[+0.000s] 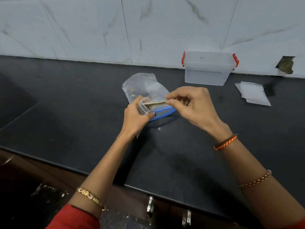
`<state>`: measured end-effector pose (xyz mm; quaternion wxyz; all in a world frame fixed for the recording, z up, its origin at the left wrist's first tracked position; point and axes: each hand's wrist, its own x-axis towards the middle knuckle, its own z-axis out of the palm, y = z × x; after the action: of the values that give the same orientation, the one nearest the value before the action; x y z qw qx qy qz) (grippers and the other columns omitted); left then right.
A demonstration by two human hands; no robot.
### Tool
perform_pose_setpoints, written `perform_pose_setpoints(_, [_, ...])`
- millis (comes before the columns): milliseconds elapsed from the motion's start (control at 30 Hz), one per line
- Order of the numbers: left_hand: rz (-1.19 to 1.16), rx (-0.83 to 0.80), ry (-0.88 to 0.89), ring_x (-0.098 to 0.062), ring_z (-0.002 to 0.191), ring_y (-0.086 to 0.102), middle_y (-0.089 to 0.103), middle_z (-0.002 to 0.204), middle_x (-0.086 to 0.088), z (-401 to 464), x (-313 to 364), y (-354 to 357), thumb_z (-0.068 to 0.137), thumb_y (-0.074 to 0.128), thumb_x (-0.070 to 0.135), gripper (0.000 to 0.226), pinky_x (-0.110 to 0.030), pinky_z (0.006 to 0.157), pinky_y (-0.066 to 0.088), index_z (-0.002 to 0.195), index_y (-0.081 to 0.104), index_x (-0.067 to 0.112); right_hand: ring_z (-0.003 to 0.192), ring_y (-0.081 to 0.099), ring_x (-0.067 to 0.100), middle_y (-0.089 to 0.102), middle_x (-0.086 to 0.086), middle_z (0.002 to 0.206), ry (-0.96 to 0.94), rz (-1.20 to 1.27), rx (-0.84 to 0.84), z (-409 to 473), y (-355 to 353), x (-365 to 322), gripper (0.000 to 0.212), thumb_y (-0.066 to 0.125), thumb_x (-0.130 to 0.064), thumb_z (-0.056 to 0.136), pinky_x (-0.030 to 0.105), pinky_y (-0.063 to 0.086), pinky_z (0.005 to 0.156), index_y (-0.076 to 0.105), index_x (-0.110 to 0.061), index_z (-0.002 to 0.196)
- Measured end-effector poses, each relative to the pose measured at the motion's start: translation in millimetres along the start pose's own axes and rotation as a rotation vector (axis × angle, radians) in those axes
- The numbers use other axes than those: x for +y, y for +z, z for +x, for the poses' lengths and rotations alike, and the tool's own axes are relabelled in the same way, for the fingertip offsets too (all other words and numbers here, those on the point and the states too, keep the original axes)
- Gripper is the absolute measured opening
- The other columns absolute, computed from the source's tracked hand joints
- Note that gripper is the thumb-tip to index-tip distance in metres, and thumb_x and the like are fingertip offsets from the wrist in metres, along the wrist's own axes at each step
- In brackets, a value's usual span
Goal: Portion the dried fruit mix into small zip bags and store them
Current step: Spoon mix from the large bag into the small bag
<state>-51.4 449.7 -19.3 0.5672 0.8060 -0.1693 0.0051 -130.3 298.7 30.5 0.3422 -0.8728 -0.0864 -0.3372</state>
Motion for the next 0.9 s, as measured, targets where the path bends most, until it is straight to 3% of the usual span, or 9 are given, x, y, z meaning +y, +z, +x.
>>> perform_pose_setpoints(100, [-0.102, -0.003, -0.035, -0.019, 0.075, 0.058, 0.065, 0.087, -0.001, 1.3, -0.6, -4.1, 0.069, 0.073, 0.0, 0.045, -0.034, 0.069, 0.045, 0.093, 0.056, 0.035, 0.058, 0.056, 0.01, 0.069, 0.005, 0.068, -0.36, -0.169, 0.012, 0.7, -1.9, 6.9, 0.015, 0.065, -0.018, 0.079, 0.014, 0.039, 0.057, 0.074, -0.006, 0.08])
perform_pose_setpoints(167, [-0.131, -0.012, -0.058, -0.017, 0.063, 0.051, 0.063, 0.087, -0.005, 1.2, -2.9, -6.3, 0.07, 0.072, 0.001, 0.044, -0.034, 0.067, 0.042, 0.096, 0.056, 0.032, 0.059, 0.057, 0.01, 0.07, 0.005, 0.068, -0.403, -0.157, 0.03, -0.7, -2.6, 10.9, 0.014, 0.065, -0.016, 0.079, 0.016, 0.041, 0.057, 0.074, -0.005, 0.081])
perform_pose_setpoints(233, [-0.12, -0.01, -0.06, -0.015, 0.062, 0.05, 0.063, 0.087, -0.005, 0.8, -4.8, -7.3, 0.071, 0.072, 0.0, 0.042, -0.031, 0.063, 0.043, 0.102, 0.057, 0.024, 0.06, 0.055, 0.008, 0.069, 0.002, 0.069, -0.239, -0.043, 0.049, -5.2, -1.7, 11.5, 0.011, 0.067, -0.014, 0.08, 0.012, 0.043, 0.055, 0.074, -0.006, 0.082])
perform_pose_setpoints(367, [0.046, 0.084, -0.021, -0.014, 0.081, 0.059, 0.062, 0.088, 0.004, -2.4, -2.2, -10.9, 0.073, 0.071, 0.006, 0.039, -0.033, 0.073, 0.055, 0.108, 0.059, 0.019, 0.043, 0.048, 0.001, 0.056, -0.001, 0.057, 0.553, 0.461, 0.104, -11.1, 0.3, 10.4, 0.009, 0.065, -0.006, 0.083, 0.011, 0.041, 0.043, 0.068, -0.008, 0.076])
perform_pose_setpoints(467, [0.223, 0.132, 0.024, -0.02, 0.084, 0.06, 0.061, 0.088, 0.003, -1.2, -5.9, -14.2, 0.072, 0.071, 0.011, 0.038, -0.041, 0.076, 0.055, 0.109, 0.06, 0.014, 0.039, 0.042, 0.002, 0.05, -0.006, 0.046, 0.912, 0.725, 0.212, -14.6, -8.8, 19.7, 0.016, 0.062, -0.003, 0.084, 0.013, 0.037, 0.038, 0.063, -0.007, 0.068])
perform_pose_setpoints(567, [0.383, 0.107, 0.037, -0.025, 0.092, 0.059, 0.063, 0.098, -0.003, -0.2, -11.2, -11.6, 0.073, 0.072, 0.016, 0.04, -0.037, 0.077, 0.05, 0.111, 0.058, 0.012, 0.035, 0.037, 0.002, 0.046, -0.007, 0.04, 0.999, 0.842, 0.234, -23.5, -19.6, 32.0, 0.018, 0.06, -0.001, 0.083, 0.013, 0.029, 0.035, 0.059, -0.006, 0.065])
perform_pose_setpoints(667, [0.504, 0.06, 0.023, -0.021, 0.085, 0.054, 0.058, 0.095, 0.003, 0.1, -15.4, -4.1, 0.071, 0.074, 0.022, 0.045, -0.031, 0.068, 0.04, 0.111, 0.055, 0.013, 0.034, 0.033, 0.002, 0.042, -0.005, 0.042, 1.03, 0.829, 0.185, -35.6, -27.7, 40.0, 0.022, 0.057, 0.0, 0.083, 0.012, 0.024, 0.033, 0.053, -0.007, 0.063])
perform_pose_setpoints(800, [0.545, 0.163, 0.024, -0.03, 0.076, 0.054, 0.055, 0.078, -0.001, 5.8, -14.7, 1.1, 0.08, 0.058, 0.016, 0.021, -0.029, 0.063, 0.034, 0.101, 0.058, 0.012, 0.035, 0.036, 0.002, 0.043, 0.0, 0.051, 1.02, 0.613, 0.148, -46.6, -23.8, 44.6, 0.02, 0.06, -0.001, 0.084, 0.013, 0.03, 0.035, 0.057, -0.007, 0.064])
perform_pose_setpoints(900, [0.431, 0.251, 0.015, -0.028, 0.073, 0.052, 0.056, 0.075, -0.003, 12.4, -13.6, 0.4, 0.084, 0.054, 0.019, 0.02, -0.029, 0.064, 0.035, 0.102, 0.061, 0.012, 0.035, 0.039, 0.0, 0.048, 0.0, 0.054, 0.956, 0.468, 0.228, -48.6, -4.8, 42.8, 0.022, 0.06, -0.006, 0.085, 0.013, 0.034, 0.036, 0.058, -0.009, 0.064])
